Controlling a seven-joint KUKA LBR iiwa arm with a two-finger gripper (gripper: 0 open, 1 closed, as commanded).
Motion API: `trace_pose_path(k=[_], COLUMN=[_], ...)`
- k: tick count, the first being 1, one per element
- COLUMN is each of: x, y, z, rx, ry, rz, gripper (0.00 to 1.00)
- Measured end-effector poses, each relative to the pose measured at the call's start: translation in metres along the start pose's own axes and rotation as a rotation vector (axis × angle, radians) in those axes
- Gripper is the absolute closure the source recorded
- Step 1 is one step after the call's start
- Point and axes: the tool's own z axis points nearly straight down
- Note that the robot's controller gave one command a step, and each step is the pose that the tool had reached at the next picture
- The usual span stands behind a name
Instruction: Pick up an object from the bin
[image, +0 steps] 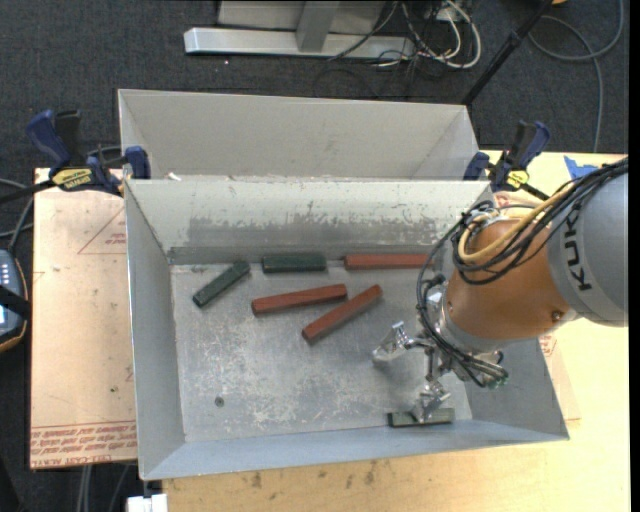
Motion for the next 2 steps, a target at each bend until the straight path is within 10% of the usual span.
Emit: trace_pose_path(k=[2], x=[0.0231], y=[-0.0227], z=[-0.0125], rx=[-0.009], ry=[0.023], rz=[-0.13], gripper=[0.0])
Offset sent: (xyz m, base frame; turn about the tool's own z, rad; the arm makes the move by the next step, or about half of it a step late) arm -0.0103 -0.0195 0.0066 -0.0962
